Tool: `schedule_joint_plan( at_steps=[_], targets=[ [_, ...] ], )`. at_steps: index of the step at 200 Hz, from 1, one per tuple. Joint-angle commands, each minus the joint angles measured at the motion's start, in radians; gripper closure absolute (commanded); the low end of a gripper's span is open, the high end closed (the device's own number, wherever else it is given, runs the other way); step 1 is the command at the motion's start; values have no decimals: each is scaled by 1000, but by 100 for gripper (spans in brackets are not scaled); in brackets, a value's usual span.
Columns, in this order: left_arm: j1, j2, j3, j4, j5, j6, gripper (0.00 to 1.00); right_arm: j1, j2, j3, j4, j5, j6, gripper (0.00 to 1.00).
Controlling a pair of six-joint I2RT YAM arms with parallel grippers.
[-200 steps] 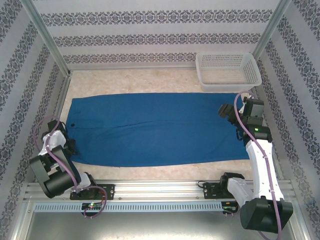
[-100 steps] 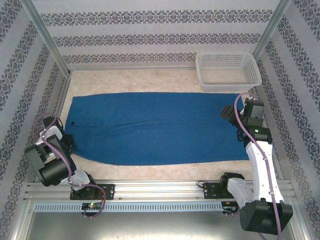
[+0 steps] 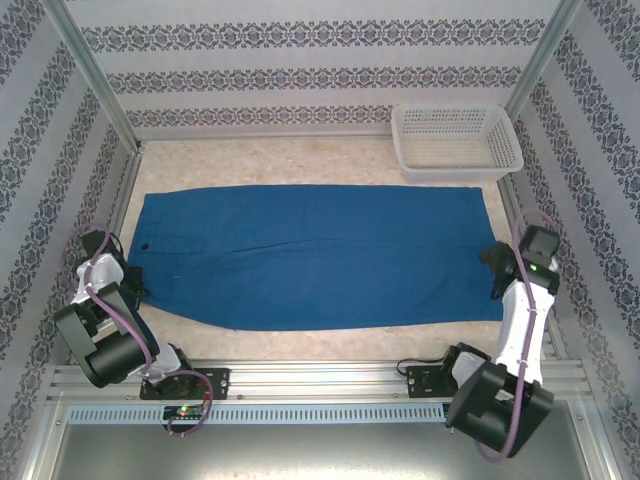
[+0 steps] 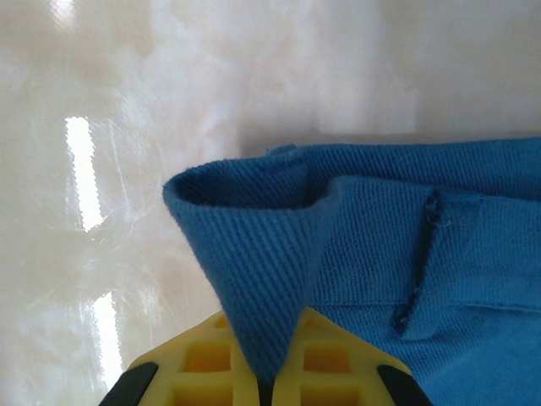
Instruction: Roll up the long pants
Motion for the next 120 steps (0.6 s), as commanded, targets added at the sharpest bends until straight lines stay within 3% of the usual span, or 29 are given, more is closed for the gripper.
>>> schedule_joint_plan(
  at_steps=[1, 19, 47, 82, 120],
  targets=[
    [9, -31, 24, -77, -1, 11, 100, -78, -20, -50, -56, -81, 25, 10],
    [9, -29, 41, -85, 11, 18, 100, -130, -17, -59, -85, -29, -26, 11],
    [9, -12, 61, -94, 22, 23, 100, -196, 3, -75, -77, -104, 5, 11],
    [9, -14, 42, -79, 23, 20, 100, -203, -7, -193, 69, -148, 110, 18],
    [9, -36, 43, -74, 27, 29, 100, -218, -4, -241, 99, -129, 108, 18]
  ],
)
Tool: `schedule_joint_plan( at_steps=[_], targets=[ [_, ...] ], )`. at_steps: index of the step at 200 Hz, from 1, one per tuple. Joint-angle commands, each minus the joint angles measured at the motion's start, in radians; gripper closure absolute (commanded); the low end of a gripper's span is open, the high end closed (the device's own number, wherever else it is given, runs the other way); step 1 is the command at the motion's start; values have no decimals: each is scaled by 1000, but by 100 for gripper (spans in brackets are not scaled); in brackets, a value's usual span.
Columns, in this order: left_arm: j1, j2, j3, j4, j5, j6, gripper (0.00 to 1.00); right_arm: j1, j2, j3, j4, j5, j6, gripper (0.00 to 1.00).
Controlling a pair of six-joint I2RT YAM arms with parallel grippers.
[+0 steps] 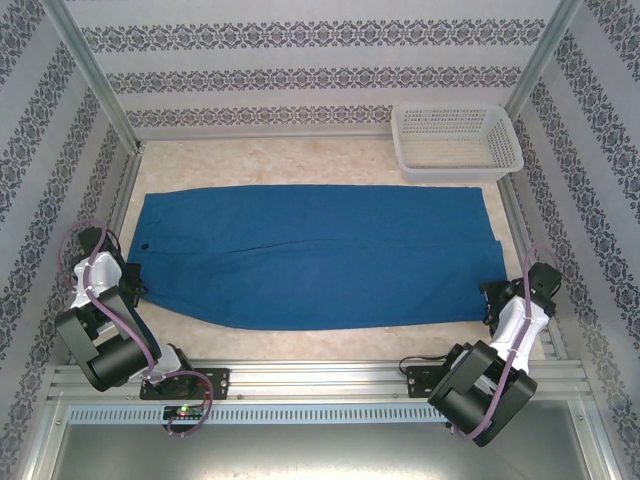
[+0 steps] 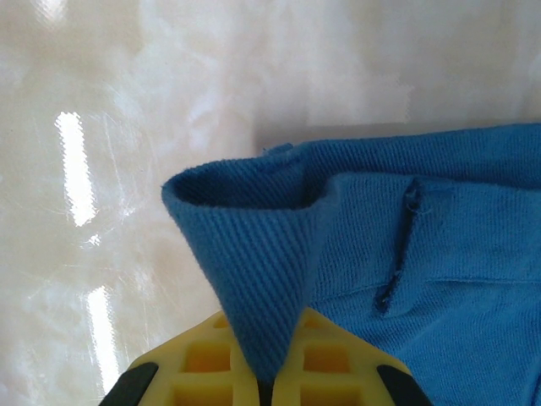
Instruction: Roll up the long pants
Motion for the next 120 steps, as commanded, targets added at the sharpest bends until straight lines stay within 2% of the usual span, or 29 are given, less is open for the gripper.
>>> schedule_joint_plan(
  at_steps=[1, 86, 120],
  targets=[
    [9, -21, 8, -32, 5, 21, 100, -16, -4, -17, 48, -6, 25, 18],
    [9, -29, 10, -40, 16, 24, 100, -39, 74, -64, 159, 18, -7, 22],
    [9, -39, 1, -29, 20, 25, 100, -45, 100, -78, 214, 24, -27, 39]
  ],
)
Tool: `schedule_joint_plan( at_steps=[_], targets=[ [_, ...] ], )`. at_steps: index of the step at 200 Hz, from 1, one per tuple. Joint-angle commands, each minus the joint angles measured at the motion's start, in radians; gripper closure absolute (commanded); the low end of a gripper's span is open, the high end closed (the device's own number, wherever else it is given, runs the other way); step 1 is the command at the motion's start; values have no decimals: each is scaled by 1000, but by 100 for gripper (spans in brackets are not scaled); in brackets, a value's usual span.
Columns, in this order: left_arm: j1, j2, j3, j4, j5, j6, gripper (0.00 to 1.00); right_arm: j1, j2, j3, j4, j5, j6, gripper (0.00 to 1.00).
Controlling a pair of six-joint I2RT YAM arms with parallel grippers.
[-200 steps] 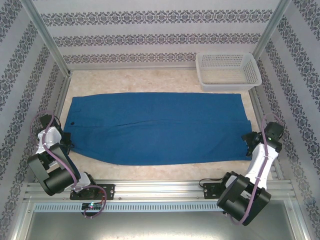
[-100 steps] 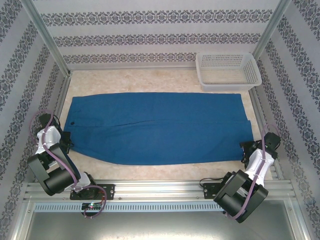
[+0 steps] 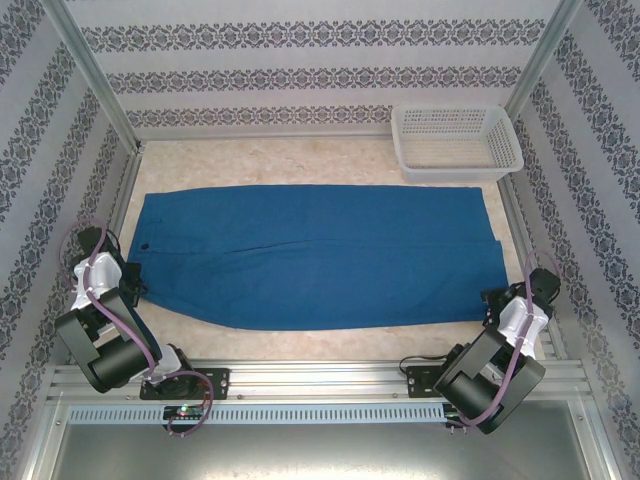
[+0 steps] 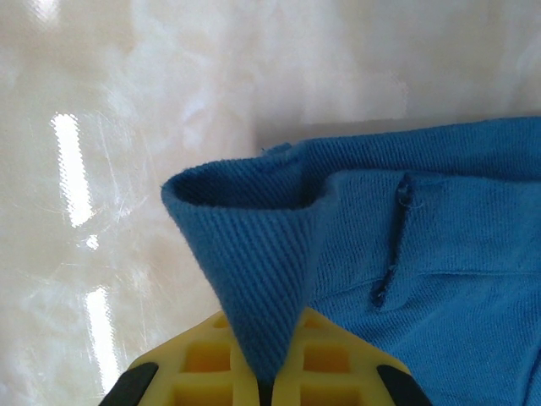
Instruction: Roll up the long pants
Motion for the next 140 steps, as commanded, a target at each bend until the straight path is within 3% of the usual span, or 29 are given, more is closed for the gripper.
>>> schedule_joint_plan(
  at_steps=[1, 10, 21, 36, 43, 52, 63, 140],
  targets=[
    [9, -29, 0, -28, 11, 15, 100, -9, 19, -23, 90, 9, -22, 39],
    [9, -30, -1, -26, 13, 16, 100, -7, 19, -27, 106, 18, -26, 44],
    [9, -29, -2, -27, 13, 16, 100, -9, 22, -34, 127, 26, -43, 61],
    [9, -31, -1, -28, 13, 14, 100, -19, 30, -33, 135, 27, -55, 71],
    [9, -32, -1, -30, 13, 15, 100, -21, 33, -28, 138, 27, -67, 81],
    [9, -36, -1, -33, 11, 15, 100, -20, 37, -23, 140, 32, -78, 87],
    [9, -42, -1, -38, 7, 15, 100, -22, 38, -14, 133, 34, -92, 100],
    [9, -84, 11, -79, -2, 0, 100, -22, -82, 91, -18, -17, -112, 100]
  ],
)
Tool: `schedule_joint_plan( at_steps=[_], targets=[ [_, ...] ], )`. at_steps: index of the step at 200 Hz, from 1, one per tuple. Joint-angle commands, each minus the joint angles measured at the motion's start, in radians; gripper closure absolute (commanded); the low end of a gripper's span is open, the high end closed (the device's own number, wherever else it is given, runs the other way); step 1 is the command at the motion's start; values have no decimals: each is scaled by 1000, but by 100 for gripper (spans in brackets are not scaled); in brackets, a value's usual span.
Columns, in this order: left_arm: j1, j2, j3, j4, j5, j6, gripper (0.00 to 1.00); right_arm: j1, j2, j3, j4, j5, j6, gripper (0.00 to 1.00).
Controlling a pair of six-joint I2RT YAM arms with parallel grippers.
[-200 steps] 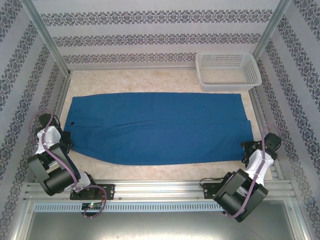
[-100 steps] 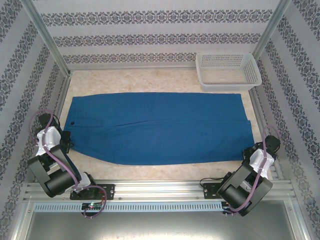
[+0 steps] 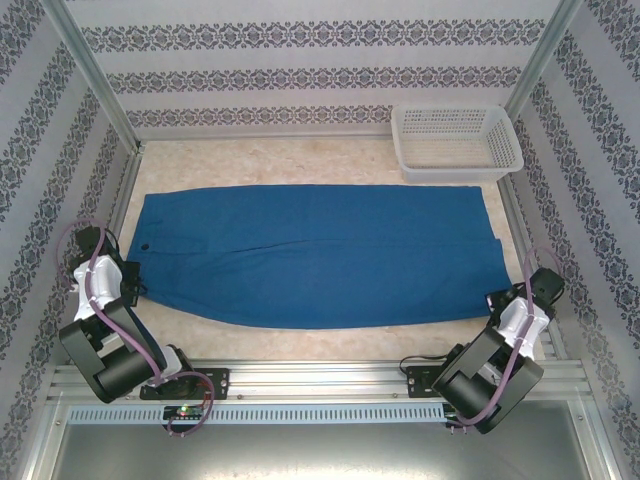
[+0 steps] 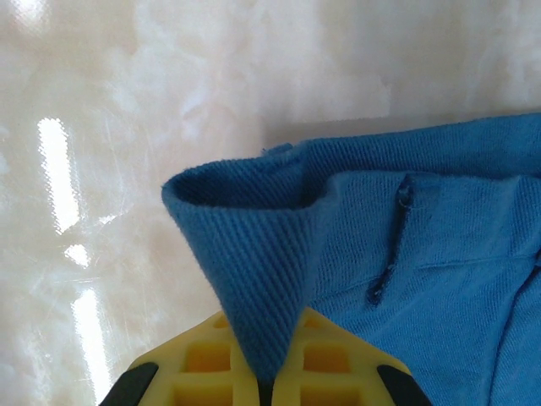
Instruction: Roll up the long pants
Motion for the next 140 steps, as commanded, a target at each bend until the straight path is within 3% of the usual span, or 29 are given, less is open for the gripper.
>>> schedule_joint_plan(
  at_steps=[1, 69, 140],
  targets=[
    [9, -24, 11, -53, -9, 0, 100, -5, -53, 73, -42, -28, -15, 100],
    [9, -22, 38, -39, 38, -34, 100, 28, -45, 182, -84, -100, 35, 100],
    [1, -11, 200, -21, 112, -3, 100, 315, 128, 415, -25, -21, 112, 100]
  ],
)
